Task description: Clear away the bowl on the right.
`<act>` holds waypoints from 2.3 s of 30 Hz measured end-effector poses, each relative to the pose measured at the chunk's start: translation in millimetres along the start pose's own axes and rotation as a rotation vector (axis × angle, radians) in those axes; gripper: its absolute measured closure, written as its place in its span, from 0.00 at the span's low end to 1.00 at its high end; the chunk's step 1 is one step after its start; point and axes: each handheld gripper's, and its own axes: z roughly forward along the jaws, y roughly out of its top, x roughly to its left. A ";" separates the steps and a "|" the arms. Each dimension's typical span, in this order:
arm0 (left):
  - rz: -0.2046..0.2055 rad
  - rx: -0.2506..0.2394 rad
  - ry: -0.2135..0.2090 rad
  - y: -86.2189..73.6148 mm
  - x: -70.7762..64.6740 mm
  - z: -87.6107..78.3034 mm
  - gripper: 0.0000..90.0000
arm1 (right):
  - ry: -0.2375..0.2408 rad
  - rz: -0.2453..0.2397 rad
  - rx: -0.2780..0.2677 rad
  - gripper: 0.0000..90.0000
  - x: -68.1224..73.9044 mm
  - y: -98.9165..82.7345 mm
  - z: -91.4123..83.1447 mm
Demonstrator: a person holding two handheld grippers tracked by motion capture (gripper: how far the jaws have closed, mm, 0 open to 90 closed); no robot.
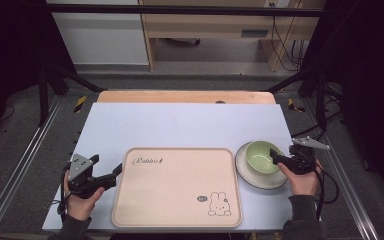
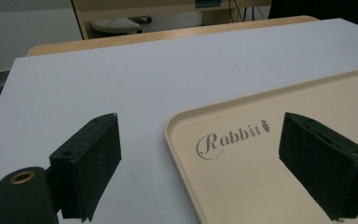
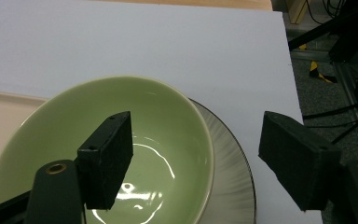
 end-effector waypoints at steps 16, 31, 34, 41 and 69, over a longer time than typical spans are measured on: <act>0.002 0.006 -0.005 -0.5 -0.6 1.3 0.14 | 0.013 -0.020 0.095 0.43 -4.3 -6.7 11.4; 0.000 0.012 -0.006 -1.4 -0.4 2.7 0.14 | 0.033 0.035 0.174 0.54 -5.9 -8.4 16.6; 0.001 0.014 -0.006 -1.4 -0.4 2.8 0.14 | 0.045 0.051 0.185 0.58 -7.0 -8.4 17.4; 0.004 0.017 -0.006 -1.9 -0.8 3.7 0.14 | 0.063 0.087 0.227 0.67 -8.8 -8.4 20.0; 0.005 0.024 -0.002 -2.4 -0.3 4.9 0.14 | 0.056 0.159 0.286 0.89 -9.5 -9.1 31.4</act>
